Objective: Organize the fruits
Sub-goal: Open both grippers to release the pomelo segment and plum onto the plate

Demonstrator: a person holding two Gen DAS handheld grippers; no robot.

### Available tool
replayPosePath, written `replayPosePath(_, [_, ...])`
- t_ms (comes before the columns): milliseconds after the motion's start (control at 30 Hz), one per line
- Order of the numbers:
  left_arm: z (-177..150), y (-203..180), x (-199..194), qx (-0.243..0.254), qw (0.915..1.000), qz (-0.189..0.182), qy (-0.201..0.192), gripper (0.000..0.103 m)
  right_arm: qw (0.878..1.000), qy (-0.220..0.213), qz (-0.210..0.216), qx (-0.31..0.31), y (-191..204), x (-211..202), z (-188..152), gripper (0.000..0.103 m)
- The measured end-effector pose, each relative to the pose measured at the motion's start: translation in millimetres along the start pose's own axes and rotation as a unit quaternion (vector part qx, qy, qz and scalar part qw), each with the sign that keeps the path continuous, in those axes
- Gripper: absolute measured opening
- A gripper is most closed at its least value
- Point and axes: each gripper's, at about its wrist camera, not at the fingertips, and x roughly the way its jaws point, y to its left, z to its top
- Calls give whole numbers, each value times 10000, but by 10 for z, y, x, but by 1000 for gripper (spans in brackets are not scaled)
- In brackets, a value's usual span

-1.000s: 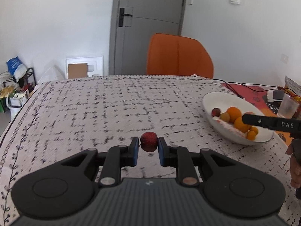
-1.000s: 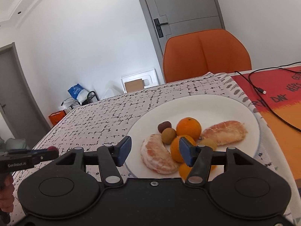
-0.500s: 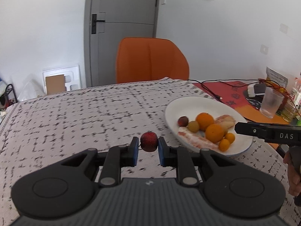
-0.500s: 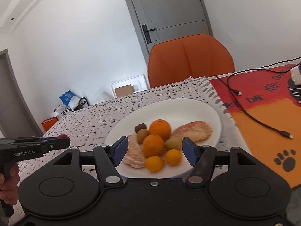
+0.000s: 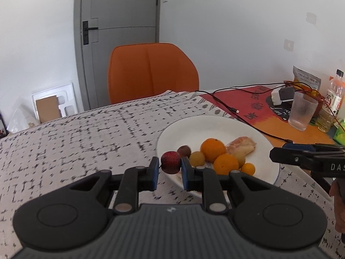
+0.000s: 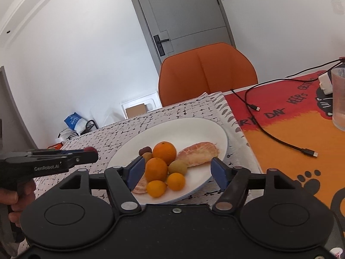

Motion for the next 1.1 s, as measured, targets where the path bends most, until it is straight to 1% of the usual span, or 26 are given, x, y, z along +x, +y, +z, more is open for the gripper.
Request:
replayPosePath(300, [114,-241,152,207,9995,-214,40,21,9999,-89,0,69,-84,-46,20,67])
replayPosePath(367, [123,-274,169,241,9994,-226,75,26,9999,-100,-4,98,-96,-53,17,68])
replayPosePath(467, [120,-302,178,201,9996,-162,149,28,9998,-110,-6,138,-114,-62,12,69])
replayPosePath(667, [83,-221,100,120,9998,11,181,42,9999,-102,7,137,-93,-83,-6,71])
replayPosePath(733, [67,-180,50,94,9998,60,167,51,9998,-97,9,145,-81,-80,-6,72])
replayPosePath(767, [57,-160,21,78,9998,88,146,52,9999,-96,13,137,-65,-81,-8,74])
replayPosePath(833, [39,-119,-31,33,9998,150,133,60,9999,-85,31,104,-21,-86,-17,75])
replayPosePath(933, [9,-52,-102,-56,9996,238,126,65,10000,-64,64,42,44,-85,-20,75])
replayPosePath(1100, [-41,67,-226,-179,9990,397,126,70,9999,-38,125,-56,169,-96,-29,79])
